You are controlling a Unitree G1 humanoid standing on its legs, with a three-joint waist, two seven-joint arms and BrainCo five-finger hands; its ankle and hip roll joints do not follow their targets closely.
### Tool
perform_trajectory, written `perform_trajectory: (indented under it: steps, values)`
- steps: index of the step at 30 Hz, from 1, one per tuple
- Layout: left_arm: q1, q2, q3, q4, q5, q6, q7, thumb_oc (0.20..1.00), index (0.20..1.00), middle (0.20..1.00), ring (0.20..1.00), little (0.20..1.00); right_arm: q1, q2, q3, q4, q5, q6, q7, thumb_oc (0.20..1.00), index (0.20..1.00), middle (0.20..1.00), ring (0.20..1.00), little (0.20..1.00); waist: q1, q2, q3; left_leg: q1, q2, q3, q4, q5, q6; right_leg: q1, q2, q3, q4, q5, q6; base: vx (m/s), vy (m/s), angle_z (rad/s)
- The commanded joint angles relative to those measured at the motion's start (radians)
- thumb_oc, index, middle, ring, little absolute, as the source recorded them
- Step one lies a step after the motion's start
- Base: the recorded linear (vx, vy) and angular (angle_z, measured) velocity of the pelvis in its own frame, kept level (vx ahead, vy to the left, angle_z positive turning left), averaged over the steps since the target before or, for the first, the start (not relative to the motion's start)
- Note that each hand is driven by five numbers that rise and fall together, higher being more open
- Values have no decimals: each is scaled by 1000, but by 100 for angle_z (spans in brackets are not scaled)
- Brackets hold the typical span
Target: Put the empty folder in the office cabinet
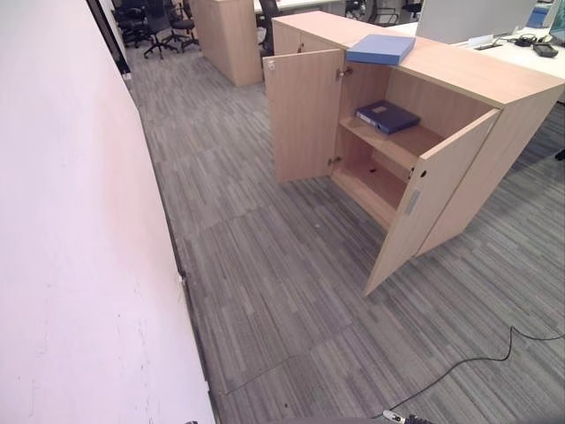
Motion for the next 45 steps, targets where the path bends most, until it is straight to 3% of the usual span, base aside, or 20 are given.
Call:
perform_trajectory:
  steps: [1, 12, 20, 22, 23, 24, 25, 26, 28, 30, 31, 32, 34, 37, 38, 40, 43, 44, 45]
  values:
    - [-53, -5, 21, 70, 19, -8, 34, 1000, 1000, 1000, 1000, 1000, -44, 19, 2, 46, 38, -16, -18, 1000, 1000, 1000, 1000, 1000, 7, -37, 5, -15, -56, -66, 1, -65, 20, -14, 3, -48, 6, 5, 60, 0, 0, 0]
    - [-51, -16, 6, 98, 19, 2, -3, 1000, 1000, 1000, 1000, 1000, -35, 22, 17, 43, 33, -10, -1, 1000, 1000, 1000, 1000, 1000, 1, -37, 0, -11, -52, -63, 1, -68, 18, -10, 6, -47, 6, -1, 57, 0, 0, 0]
    - [-63, 11, 10, 68, 37, 0, 50, 1000, 1000, 1000, 1000, 1000, -47, 26, 47, -5, 23, -18, -10, 1000, 1000, 1000, 1000, 1000, 10, -55, 26, -30, -42, -71, 14, -61, 8, -18, 8, -51, 6, -2, 48, -19, -48, 2]
    - [-85, 19, 7, 49, 25, -7, 63, 1000, 1000, 1000, 1000, 1000, -60, 17, 69, -31, 18, -23, -10, 1000, 1000, 1000, 1000, 1000, 16, -76, 81, -169, -53, -15, 276, -128, -21, -38, -9, -75, 20, 3, 39, -214, -136, 17]
    - [-97, 19, 12, 27, 13, -11, 81, 1000, 1000, 1000, 1000, 1000, -68, 10, 79, -39, 15, -22, -13, 1000, 1000, 1000, 1000, 1000, 33, -84, 136, -315, -47, 8, 534, -78, -49, -15, -7, -101, 13, -6, 24, -152, -172, 22]
    - [-100, 17, 19, 20, 0, -9, 90, 1000, 1000, 1000, 1000, 1000, -73, 7, 81, -40, 14, -19, -18, 1000, 1000, 1000, 1000, 1000, 36, -88, 151, -375, -44, 10, 625, -24, -58, -10, -4, -114, 11, -11, 16, -113, -145, 27]
    - [-100, 17, 19, 20, 0, -8, 90, 1000, 1000, 1000, 1000, 1000, -74, 7, 81, -40, 14, -19, -18, 1000, 1000, 1000, 1000, 1000, 34, -86, 149, -380, -43, 8, 631, -26, -59, -12, -2, -116, 11, -11, 15, 41, -115, 53]
    - [-91, 9, 50, 28, -40, -11, 105, 1000, 1000, 1000, 1000, 1000, -75, 5, 83, -27, 4, -14, -19, 1000, 1000, 1000, 1000, 1000, 44, -92, 153, -444, -15, 42, 674, 12, -57, 5, 4, -140, 6, -30, 9, 63, -68, 45]
    - [-83, 2, 68, 38, -59, -11, 107, 1000, 1000, 1000, 1000, 1000, -72, 8, 82, -22, -2, -8, -19, 1000, 1000, 1000, 1000, 1000, 49, -98, 145, -459, 0, 63, 632, 24, -56, 9, -3, -156, 6, -40, 10, 134, -41, 19]
    - [-50, -4, 102, 58, -81, -12, 107, 1000, 1000, 1000, 1000, 1000, -58, 9, 83, -17, -13, -6, -10, 1000, 1000, 1000, 1000, 1000, 64, -107, 130, -435, 23, 84, 455, 14, -48, 17, -19, -167, 6, -52, 19, 308, 53, 34]
    - [-29, -2, 120, 76, -90, -15, 108, 1000, 1000, 1000, 1000, 1000, -51, 7, 89, -19, -29, -10, -7, 1000, 1000, 1000, 1000, 1000, 79, -96, 118, -417, 64, 69, 249, 93, -62, 34, -16, -168, 6, -73, 25, 293, 78, 40]
    - [-29, -2, 120, 76, -90, -15, 108, 1000, 1000, 1000, 1000, 1000, -51, 7, 89, -19, -29, -10, -7, 1000, 1000, 1000, 1000, 1000, 77, -96, 116, -416, 63, 68, 244, 97, -62, 32, -17, -170, 6, -73, 25, 246, 82, 38]
    - [-17, -2, 131, 82, -104, -15, 114, 1000, 1000, 1000, 1000, 1000, -45, 9, 87, -13, -37, -11, -13, 1000, 1000, 1000, 1000, 1000, 88, -80, 115, -423, 110, 74, 42, 154, -84, 60, -14, -171, 6, -108, 29, 243, 109, 47]
    - [0, -9, 148, 88, -114, -17, 108, 1000, 1000, 1000, 1000, 1000, -34, 11, 74, 0, -53, -10, -6, 1000, 1000, 1000, 1000, 1000, 90, -63, 101, -406, 139, 123, 1, 150, -93, 88, -18, -179, 6, -119, 43, 335, 215, 25]
    - [20, -11, 165, 90, -109, -17, 110, 1000, 1000, 1000, 1000, 1000, -14, 20, 61, 16, -72, -7, -2, 1000, 1000, 1000, 1000, 1000, 99, -47, 63, -379, 133, 132, 1, 195, -104, 111, -46, -202, 6, -123, 60, 568, 421, -14]
    - [23, -8, 174, 93, -111, -18, 106, 1000, 1000, 1000, 1000, 1000, -13, 26, 62, 22, -77, -5, 2, 1000, 1000, 1000, 1000, 1000, 108, -52, 50, -364, 120, 134, 1, 189, -98, 122, -68, -206, 7, -122, 71, 350, 267, -16]
    - [25, 1, 182, 96, -111, -17, 99, 1000, 1000, 1000, 1000, 1000, -7, 38, 56, 31, -96, 3, 13, 1000, 1000, 1000, 1000, 1000, 121, -66, 21, -319, 75, 140, 1, 157, -66, 125, -145, -207, 54, -105, 112, 313, 276, -10]
    - [23, 7, 178, 94, -107, -16, 98, 1000, 1000, 1000, 1000, 1000, -6, 43, 54, 31, -99, 7, 15, 1000, 1000, 1000, 1000, 1000, 126, -75, 13, -300, 45, 144, 1, 138, -47, 123, -184, -210, 90, -81, 131, 429, 511, -6]
    - [16, 17, 170, 80, -99, -16, 91, 1000, 1000, 1000, 1000, 1000, -6, 44, 44, 27, -99, 8, 15, 1000, 1000, 1000, 1000, 1000, 131, -85, 1, -266, -15, 145, 1, 98, -8, 100, -261, -214, 200, -7, 159, 412, 536, 7]
